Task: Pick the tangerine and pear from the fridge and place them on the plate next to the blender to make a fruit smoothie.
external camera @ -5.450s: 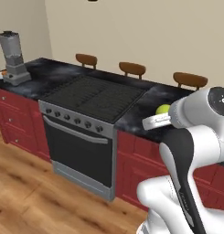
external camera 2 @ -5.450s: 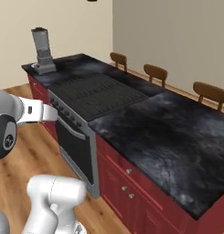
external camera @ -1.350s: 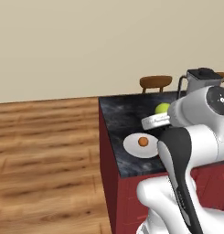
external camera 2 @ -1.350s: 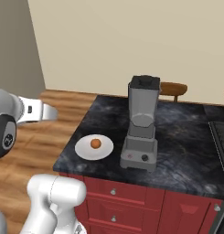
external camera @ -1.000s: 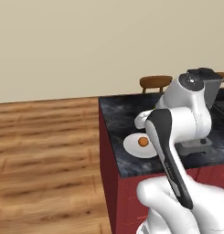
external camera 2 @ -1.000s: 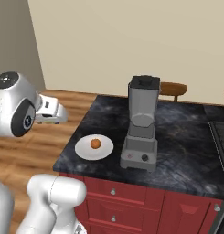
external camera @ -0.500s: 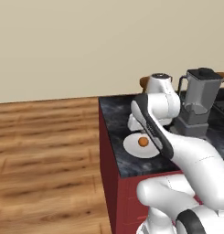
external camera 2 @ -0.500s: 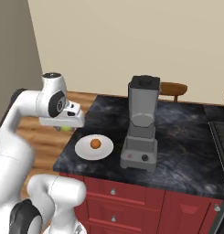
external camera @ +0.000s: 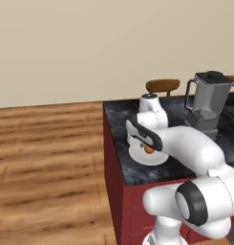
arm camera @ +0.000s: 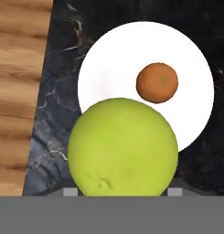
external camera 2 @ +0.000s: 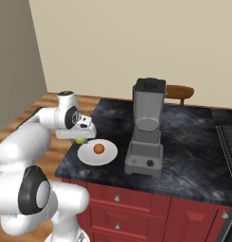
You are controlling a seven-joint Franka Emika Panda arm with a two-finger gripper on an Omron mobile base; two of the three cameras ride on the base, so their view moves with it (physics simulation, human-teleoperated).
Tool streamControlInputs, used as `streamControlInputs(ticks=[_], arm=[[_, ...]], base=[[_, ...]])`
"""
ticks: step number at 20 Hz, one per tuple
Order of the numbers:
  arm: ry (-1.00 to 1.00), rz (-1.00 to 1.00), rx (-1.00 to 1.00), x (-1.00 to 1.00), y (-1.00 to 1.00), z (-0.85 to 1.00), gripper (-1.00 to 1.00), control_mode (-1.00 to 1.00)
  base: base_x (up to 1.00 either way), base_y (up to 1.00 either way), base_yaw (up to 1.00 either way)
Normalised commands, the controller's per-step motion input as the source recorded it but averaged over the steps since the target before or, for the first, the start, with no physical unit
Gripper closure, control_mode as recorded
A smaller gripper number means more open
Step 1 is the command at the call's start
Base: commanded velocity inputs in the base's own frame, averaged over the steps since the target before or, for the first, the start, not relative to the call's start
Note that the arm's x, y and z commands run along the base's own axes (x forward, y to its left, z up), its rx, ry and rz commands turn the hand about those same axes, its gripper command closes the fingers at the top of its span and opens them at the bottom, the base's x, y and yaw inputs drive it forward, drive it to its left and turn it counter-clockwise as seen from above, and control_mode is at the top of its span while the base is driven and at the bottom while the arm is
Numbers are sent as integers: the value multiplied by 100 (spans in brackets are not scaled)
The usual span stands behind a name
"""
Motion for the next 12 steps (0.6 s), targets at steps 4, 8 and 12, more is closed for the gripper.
streamControlInputs(ticks=[4,8,12], arm=[[-5,0,-6,56,0,-63,100,-100],[-5,0,-3,37,0,-72,100,-100],[-9,0,0,24,0,-67,-100,-100]], base=[[0,0,0],[0,0,0],[0,0,0]])
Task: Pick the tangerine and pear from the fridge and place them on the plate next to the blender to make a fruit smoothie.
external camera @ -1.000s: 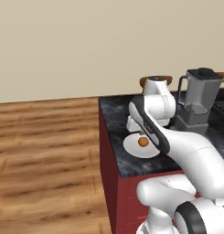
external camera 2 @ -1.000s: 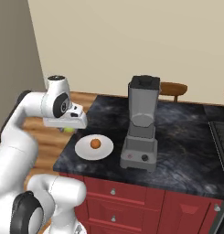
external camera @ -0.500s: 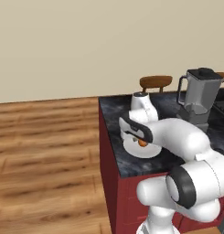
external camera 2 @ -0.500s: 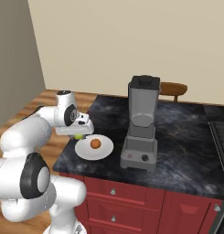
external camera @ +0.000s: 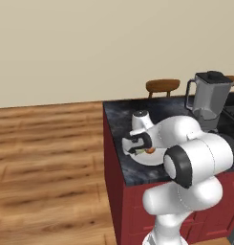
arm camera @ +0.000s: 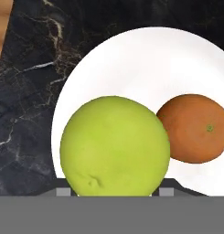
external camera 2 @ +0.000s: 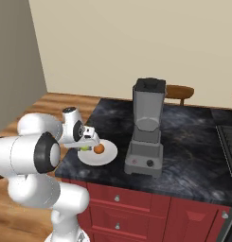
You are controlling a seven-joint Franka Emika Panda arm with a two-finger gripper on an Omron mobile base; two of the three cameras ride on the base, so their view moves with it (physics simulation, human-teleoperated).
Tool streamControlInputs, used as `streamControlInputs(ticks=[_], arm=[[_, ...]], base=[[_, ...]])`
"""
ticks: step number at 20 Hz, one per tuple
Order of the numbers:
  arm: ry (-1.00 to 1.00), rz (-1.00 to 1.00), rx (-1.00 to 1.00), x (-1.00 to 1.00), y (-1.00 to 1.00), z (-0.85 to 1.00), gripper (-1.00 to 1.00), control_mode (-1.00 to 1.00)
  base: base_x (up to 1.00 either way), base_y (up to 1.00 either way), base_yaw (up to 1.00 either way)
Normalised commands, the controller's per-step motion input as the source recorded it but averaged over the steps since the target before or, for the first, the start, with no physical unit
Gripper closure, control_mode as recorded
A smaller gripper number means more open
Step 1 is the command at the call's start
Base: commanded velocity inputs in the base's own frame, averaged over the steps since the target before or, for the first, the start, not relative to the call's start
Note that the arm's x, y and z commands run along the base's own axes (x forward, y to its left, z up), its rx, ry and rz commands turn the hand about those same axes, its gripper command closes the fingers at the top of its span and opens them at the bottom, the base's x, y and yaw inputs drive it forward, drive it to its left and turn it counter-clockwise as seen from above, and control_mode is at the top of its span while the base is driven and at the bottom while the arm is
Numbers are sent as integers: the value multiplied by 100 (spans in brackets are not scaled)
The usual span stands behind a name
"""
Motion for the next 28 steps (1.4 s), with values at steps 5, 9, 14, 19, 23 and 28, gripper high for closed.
streamControlInputs(ticks=[5,9,14,19,23,28], arm=[[-4,0,0,12,0,-11,-100,-100],[-8,-5,0,-9,0,24,-100,-100],[-30,-7,0,-64,-4,82,-100,-100],[-32,-10,1,-100,-41,90,-100,-100],[-28,-8,4,-100,-57,68,-100,-100],[-36,-5,0,-100,-44,84,-100,-100]], base=[[0,0,0],[0,0,0],[0,0,0],[0,0,0],[0,0,0],[0,0,0]])
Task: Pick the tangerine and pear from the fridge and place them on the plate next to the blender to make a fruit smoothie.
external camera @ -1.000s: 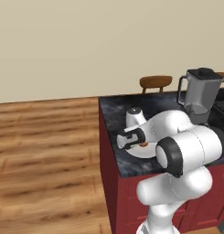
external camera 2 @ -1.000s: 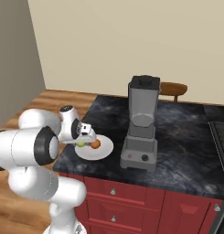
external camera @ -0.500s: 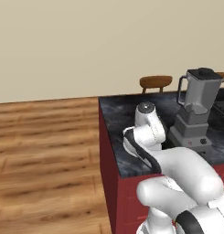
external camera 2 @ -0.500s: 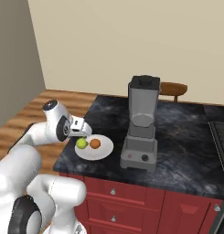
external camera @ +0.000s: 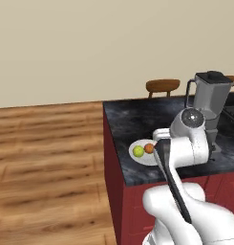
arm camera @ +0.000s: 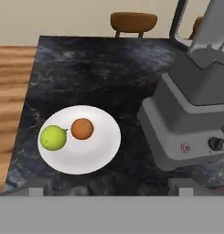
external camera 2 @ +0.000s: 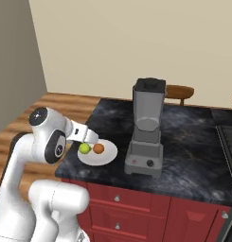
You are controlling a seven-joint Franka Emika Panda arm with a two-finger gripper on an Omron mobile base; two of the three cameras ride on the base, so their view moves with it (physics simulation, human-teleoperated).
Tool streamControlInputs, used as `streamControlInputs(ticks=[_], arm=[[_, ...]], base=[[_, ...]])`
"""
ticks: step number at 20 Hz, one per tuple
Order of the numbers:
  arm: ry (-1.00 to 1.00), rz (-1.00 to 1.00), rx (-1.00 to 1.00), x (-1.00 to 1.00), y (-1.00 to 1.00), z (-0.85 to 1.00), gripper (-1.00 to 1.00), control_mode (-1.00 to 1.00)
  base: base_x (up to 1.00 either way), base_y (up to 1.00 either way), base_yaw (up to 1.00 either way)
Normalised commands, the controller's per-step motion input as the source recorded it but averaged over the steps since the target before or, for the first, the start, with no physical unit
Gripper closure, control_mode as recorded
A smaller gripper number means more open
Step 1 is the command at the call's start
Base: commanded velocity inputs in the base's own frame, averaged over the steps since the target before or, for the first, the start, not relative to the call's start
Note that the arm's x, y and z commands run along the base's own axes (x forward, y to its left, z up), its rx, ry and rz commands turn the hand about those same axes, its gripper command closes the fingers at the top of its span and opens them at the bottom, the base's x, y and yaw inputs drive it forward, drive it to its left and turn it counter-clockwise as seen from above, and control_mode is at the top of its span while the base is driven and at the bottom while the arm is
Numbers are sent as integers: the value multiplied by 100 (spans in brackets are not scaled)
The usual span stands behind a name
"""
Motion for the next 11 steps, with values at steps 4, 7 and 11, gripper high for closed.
streamControlInputs(ticks=[4,7,11], arm=[[-43,-7,0,-100,-27,100,-100,-100],[-43,-4,0,-100,-15,100,-100,-100],[-52,-1,-3,-68,-3,66,-100,-100]], base=[[0,0,0],[0,0,0],[0,0,0]])
